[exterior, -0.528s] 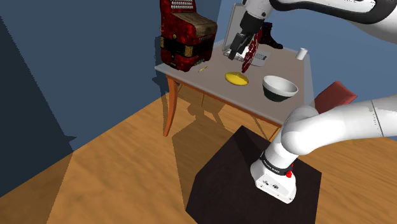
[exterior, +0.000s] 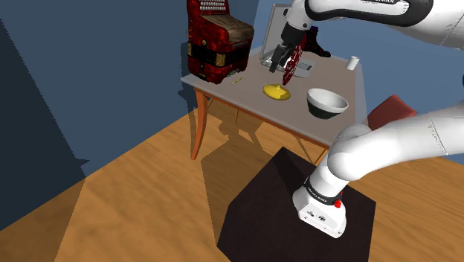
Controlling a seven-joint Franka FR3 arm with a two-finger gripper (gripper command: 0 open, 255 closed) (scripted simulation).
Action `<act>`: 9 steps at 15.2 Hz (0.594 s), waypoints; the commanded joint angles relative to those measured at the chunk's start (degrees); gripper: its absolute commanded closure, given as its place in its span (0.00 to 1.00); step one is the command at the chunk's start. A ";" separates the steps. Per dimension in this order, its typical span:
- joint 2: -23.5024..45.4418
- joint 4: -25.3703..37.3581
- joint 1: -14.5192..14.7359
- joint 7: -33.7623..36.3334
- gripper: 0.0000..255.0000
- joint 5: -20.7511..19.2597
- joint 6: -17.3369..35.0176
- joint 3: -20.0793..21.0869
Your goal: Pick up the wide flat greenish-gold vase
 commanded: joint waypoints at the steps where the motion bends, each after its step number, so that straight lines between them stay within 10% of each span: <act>1: 2.84 0.91 -0.57 -2.31 0.00 -0.67 1.58 -2.53; 9: 14.03 5.07 -2.23 -11.20 0.00 -1.14 6.91 -11.87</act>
